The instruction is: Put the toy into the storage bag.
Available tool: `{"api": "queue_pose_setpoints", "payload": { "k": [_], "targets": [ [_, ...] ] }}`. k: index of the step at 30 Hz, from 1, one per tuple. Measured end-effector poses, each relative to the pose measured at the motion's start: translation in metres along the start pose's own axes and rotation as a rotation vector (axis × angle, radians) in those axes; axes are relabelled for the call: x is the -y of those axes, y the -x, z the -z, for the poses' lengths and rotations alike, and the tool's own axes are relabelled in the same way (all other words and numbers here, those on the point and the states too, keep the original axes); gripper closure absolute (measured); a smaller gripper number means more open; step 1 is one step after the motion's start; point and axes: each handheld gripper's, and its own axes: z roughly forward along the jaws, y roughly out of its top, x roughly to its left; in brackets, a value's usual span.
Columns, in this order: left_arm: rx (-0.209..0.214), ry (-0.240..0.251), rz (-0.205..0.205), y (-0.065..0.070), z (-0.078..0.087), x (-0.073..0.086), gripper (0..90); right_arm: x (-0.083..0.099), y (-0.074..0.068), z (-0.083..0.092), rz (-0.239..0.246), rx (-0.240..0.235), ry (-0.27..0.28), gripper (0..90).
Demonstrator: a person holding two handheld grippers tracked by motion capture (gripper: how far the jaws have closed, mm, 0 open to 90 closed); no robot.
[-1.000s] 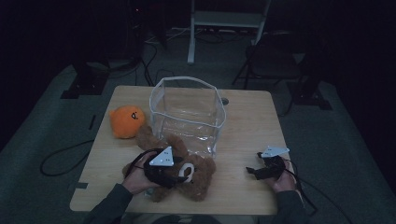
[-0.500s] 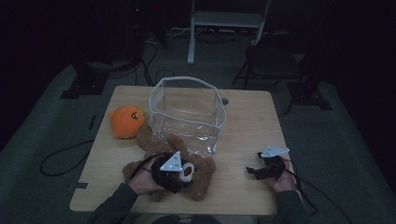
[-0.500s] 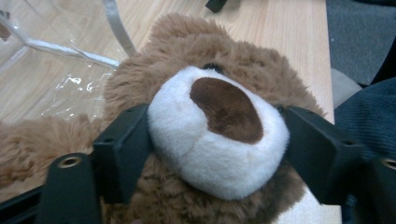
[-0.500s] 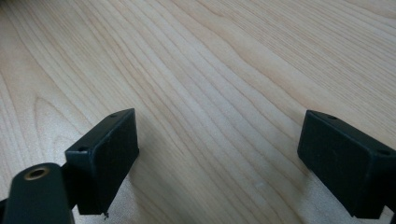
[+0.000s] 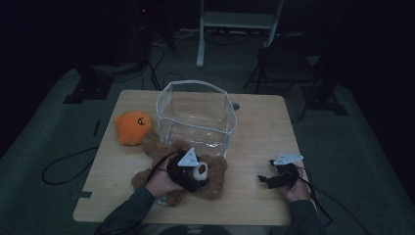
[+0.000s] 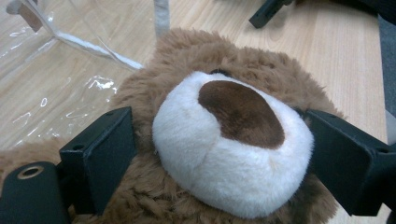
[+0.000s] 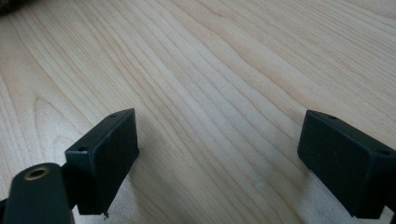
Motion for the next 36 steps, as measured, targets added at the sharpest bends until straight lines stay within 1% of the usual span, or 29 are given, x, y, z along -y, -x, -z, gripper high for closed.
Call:
{"api": "queue_pose_setpoints", "payload": {
  "k": [2, 3, 6, 7, 9, 11, 13, 15, 16, 17, 18, 19, 21, 22, 24, 25, 26, 30, 33, 35, 36],
  "targets": [
    [0.018, -0.014, 0.001, -0.001, -0.002, 0.000, 11.9, 0.000, 0.000, 0.000, 0.000, 0.000, 0.000, 11.6],
    [0.032, -0.027, 0.010, -0.003, -0.003, 0.000, 11.6, 0.000, 0.000, 0.000, 0.000, 0.000, 0.000, 11.6],
    [0.046, -0.044, 0.009, -0.005, -0.005, 0.000, 10.4, 0.000, 0.000, 0.000, 0.000, 0.000, 0.000, 11.6],
    [0.053, -0.047, 0.016, -0.005, -0.006, 0.000, 10.4, 0.000, 0.000, 0.000, 0.000, 0.000, 0.000, 11.6],
    [0.062, -0.068, 0.007, -0.005, -0.007, -0.001, 10.4, 0.000, 0.000, 0.000, 0.000, 0.000, 0.000, 11.6],
    [0.079, -0.093, -0.013, -0.004, -0.008, -0.002, 10.3, 0.000, 0.000, 0.000, 0.001, 0.000, 0.000, 11.6],
    [0.097, -0.107, -0.025, -0.004, -0.008, -0.002, 10.3, 0.000, 0.000, 0.000, 0.000, 0.000, 0.000, 11.6],
    [0.122, -0.115, -0.038, -0.005, -0.008, -0.002, 10.3, 0.000, 0.000, 0.000, 0.000, 0.000, 0.000, 11.6],
    [0.127, -0.116, -0.042, -0.006, -0.008, -0.002, 10.4, 0.000, 0.000, 0.000, 0.001, 0.000, 0.000, 11.6],
    [0.133, -0.129, -0.056, -0.006, -0.008, -0.001, 10.4, 0.000, 0.000, 0.000, 0.000, 0.000, 0.000, 11.6],
    [0.138, -0.130, -0.065, -0.006, -0.008, -0.001, 10.3, 0.000, 0.000, 0.000, 0.001, 0.000, 0.000, 11.6],
    [0.140, -0.133, -0.068, -0.007, -0.008, -0.001, 10.4, 0.000, 0.000, 0.000, 0.000, 0.000, 0.000, 11.6],
    [0.138, -0.140, -0.083, -0.007, -0.009, -0.001, 10.3, 0.000, 0.000, 0.000, 0.000, 0.000, 0.000, 11.6],
    [0.133, -0.152, -0.099, -0.007, -0.010, -0.001, 10.4, 0.000, 0.000, 0.000, 0.001, 0.000, 0.000, 11.6],
    [0.124, -0.165, -0.104, -0.006, -0.012, -0.001, 9.4, 0.000, 0.000, 0.000, 0.000, 0.000, 0.000, 11.6],
    [0.122, -0.174, -0.111, -0.006, -0.013, -0.001, 8.5, 0.000, 0.000, 0.000, 0.000, 0.000, 0.000, 11.6],
    [0.112, -0.186, -0.124, -0.005, -0.014, -0.002, 7.9, 0.000, 0.000, 0.000, 0.001, 0.000, 0.000, 11.6],
    [0.097, -0.207, -0.131, -0.003, -0.018, -0.002, 6.0, 0.000, 0.000, 0.000, 0.001, 0.000, 0.000, 11.6],
    [0.083, -0.216, -0.126, -0.003, -0.020, -0.003, 6.3, 0.000, 0.000, 0.000, 0.001, 0.000, 0.000, 11.6],
    [0.064, -0.215, -0.126, -0.003, -0.019, -0.003, 9.0, 0.000, 0.000, 0.000, 0.001, 0.000, 0.000, 11.6],
    [0.054, -0.206, -0.120, -0.003, -0.019, -0.003, 13.1, 0.000, 0.000, 0.000, 0.001, 0.000, 0.000, 11.6]
  ]
}}
